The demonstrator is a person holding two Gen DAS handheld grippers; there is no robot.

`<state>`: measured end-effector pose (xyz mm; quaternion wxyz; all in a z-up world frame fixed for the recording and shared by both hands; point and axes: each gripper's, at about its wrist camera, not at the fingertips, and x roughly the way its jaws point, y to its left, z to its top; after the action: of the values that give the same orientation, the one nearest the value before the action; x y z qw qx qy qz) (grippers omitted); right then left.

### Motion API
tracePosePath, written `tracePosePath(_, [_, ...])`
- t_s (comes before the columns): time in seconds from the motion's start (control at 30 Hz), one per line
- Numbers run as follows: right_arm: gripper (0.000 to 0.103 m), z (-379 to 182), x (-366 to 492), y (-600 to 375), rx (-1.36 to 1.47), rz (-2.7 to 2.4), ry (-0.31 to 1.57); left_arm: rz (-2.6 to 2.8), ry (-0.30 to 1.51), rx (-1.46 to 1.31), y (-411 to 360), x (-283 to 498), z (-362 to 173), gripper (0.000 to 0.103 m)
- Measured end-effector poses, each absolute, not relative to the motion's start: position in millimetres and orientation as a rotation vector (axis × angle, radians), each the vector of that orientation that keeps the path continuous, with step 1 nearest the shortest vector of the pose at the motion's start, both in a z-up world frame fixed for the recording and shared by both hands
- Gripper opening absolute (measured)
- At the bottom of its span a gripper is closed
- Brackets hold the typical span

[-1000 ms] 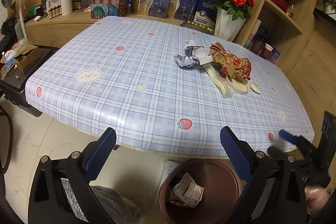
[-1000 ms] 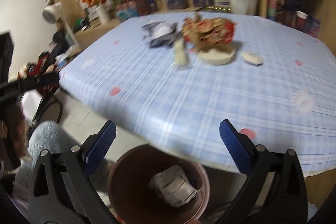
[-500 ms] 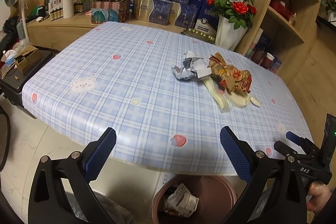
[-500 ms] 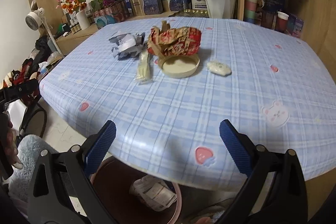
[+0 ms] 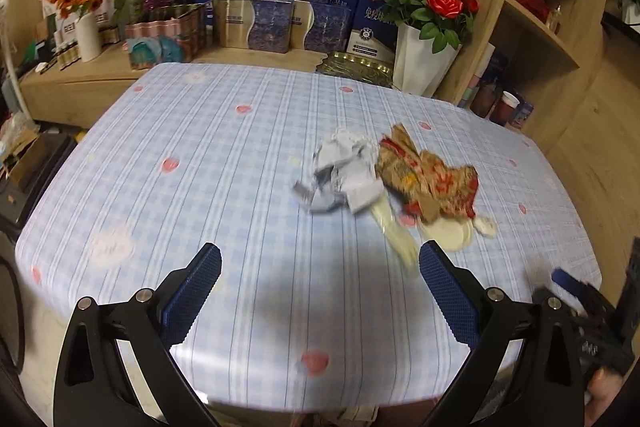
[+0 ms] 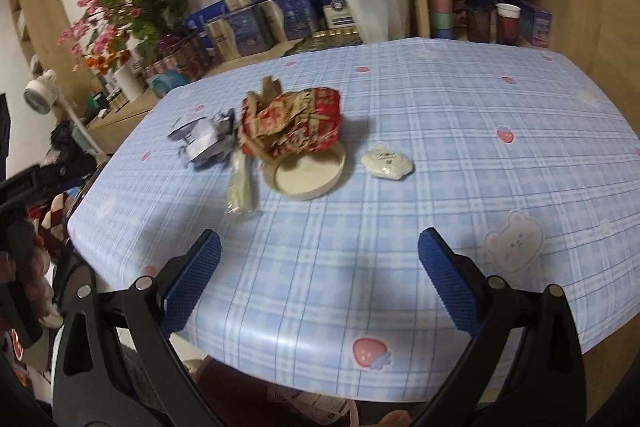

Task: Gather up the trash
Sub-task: 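Reach the left tool to the crumpled foil and close on it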

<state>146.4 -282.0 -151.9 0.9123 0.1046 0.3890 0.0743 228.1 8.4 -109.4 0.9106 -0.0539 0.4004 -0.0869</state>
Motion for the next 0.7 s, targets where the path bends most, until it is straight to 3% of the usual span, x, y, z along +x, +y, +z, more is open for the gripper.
tracePosePath(0.5, [0.097,-132,189,-300,0.100,0.120,0.821,-0.163,0.993,-0.225,-27,365,-181,0.097])
tracePosePath(0.57, [0.097,-131,199,-301,0.086,0.121,0.820,-0.190,0.999,-0.241,-21,367,-186,0.082])
tracePosePath(0.63, [0.097,-131,206,-296,0.054,0.124,0.809,-0.222,1.015,-0.225,-16,364,-189,0.032])
tracePosePath(0.7, [0.097,-133,217,-285,0.003,0.131,0.812,-0.219,1.045,-0.168,-10,359,-192,0.002])
